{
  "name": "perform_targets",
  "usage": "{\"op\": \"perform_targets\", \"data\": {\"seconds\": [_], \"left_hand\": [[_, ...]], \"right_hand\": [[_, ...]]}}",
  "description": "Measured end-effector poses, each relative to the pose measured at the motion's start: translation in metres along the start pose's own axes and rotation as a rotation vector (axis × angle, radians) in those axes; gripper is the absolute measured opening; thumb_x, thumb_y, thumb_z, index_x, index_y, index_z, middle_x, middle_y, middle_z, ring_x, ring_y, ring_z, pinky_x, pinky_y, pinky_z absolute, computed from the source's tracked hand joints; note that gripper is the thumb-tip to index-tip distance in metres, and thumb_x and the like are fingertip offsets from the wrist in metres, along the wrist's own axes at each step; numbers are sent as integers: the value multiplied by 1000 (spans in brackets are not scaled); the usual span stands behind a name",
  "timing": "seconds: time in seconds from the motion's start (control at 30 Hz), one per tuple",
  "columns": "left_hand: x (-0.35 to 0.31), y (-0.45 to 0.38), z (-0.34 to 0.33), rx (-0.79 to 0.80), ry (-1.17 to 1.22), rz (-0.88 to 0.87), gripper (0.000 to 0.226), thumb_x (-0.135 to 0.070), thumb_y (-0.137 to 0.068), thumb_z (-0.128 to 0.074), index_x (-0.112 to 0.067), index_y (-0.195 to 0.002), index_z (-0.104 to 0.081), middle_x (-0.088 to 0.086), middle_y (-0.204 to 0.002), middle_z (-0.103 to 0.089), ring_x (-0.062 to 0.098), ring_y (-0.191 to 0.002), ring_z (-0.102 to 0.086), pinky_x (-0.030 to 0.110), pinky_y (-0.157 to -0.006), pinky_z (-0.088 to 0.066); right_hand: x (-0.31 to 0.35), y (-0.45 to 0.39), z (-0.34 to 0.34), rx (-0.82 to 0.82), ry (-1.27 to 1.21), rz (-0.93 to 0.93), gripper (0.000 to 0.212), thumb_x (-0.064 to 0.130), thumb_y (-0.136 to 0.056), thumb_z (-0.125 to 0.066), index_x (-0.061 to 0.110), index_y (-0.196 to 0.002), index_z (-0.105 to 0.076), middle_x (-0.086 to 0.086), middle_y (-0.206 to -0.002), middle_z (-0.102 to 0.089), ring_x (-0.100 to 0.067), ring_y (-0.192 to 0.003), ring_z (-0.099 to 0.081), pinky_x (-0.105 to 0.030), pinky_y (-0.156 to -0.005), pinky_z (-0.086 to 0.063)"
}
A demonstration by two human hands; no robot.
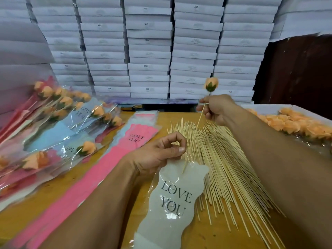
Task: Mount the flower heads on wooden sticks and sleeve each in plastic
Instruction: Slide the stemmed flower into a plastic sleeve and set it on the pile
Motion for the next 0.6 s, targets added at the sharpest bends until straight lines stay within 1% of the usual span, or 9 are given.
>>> {"op": "perform_targets", "data": {"seconds": [0.07,0.1,0.17,0.23,0.3,0.37,0.4,0.5,0.6], "left_hand": [[-1,0,2,-48,-18,-27,9,-16,-92,-65,-22,-89,-60,1,-74,-43,20,-68,-29,42,-62,-11],[-1,0,2,-68,-9,-40,9,-15,-93,-64,-22,-88,-60,0,-74,-44,19,-69,-30,40,-62,-13],[-2,0,1,-98,36,-70,11,-12,-93,-61,-21,-88,-59,2,-75,-44,17,-72,-37,31,-66,-29],[-4,0,1,-122,58,-98,9,-9,-92,-60,-17,-89,-56,3,-77,-48,15,-75,-44,26,-72,-38],[-6,0,2,-146,63,-113,7,-9,-91,-60,-13,-90,-55,4,-79,-56,15,-77,-52,26,-77,-41],[-6,0,2,-164,69,-116,7,-11,-91,-61,-12,-90,-54,6,-85,-59,19,-84,-53,28,-80,-40],[-7,0,2,-174,71,-121,8,-10,-91,-62,-12,-90,-54,6,-88,-60,20,-87,-54,26,-80,-41],[-10,0,2,-225,59,-156,9,-7,-89,-65,-9,-90,-56,4,-87,-65,15,-86,-61,21,-81,-47],[-12,-1,4,-289,61,-171,10,-4,-84,-70,-7,-86,-60,12,-92,-66,21,-90,-61,27,-86,-48]], "right_hand": [[-12,10,-6,89,2,-26,15,11,-104,-47,5,-103,-60,-11,-67,-73,-5,-37,-44,-16,-34,-36],[-18,17,-8,130,3,-38,15,14,-104,-49,6,-104,-60,-9,-66,-74,-5,-38,-44,-17,-33,-35],[-28,31,-10,202,2,-53,16,20,-103,-52,8,-105,-63,-8,-71,-75,-6,-41,-44,-17,-32,-28],[-38,47,-12,272,43,-50,18,24,-101,-56,11,-105,-68,-6,-80,-77,-7,-47,-45,-17,-35,-25],[-48,61,-12,325,114,-27,20,29,-98,-61,16,-102,-75,-3,-92,-79,-11,-64,-52,-22,-48,-35],[-55,73,-13,374,134,2,20,31,-96,-64,18,-98,-80,-1,-95,-79,-18,-83,-58,-29,-64,-45],[-57,78,-14,407,128,13,20,29,-96,-65,17,-97,-81,-1,-92,-78,-18,-84,-60,-29,-63,-46],[-59,88,-17,482,93,37,19,24,-96,-66,11,-99,-80,4,-71,-69,-9,-64,-59,-21,-50,-42],[-61,89,-16,488,109,92,23,26,-98,-65,9,-104,-79,5,-69,-65,-9,-67,-56,-24,-55,-37]]}}
Point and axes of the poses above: each hand's wrist, its own y-axis away from the middle knuckle, its own z-axis out of the back of the hand, x = y × z, the point moved 4 cm from there along -y, towards the middle knuckle
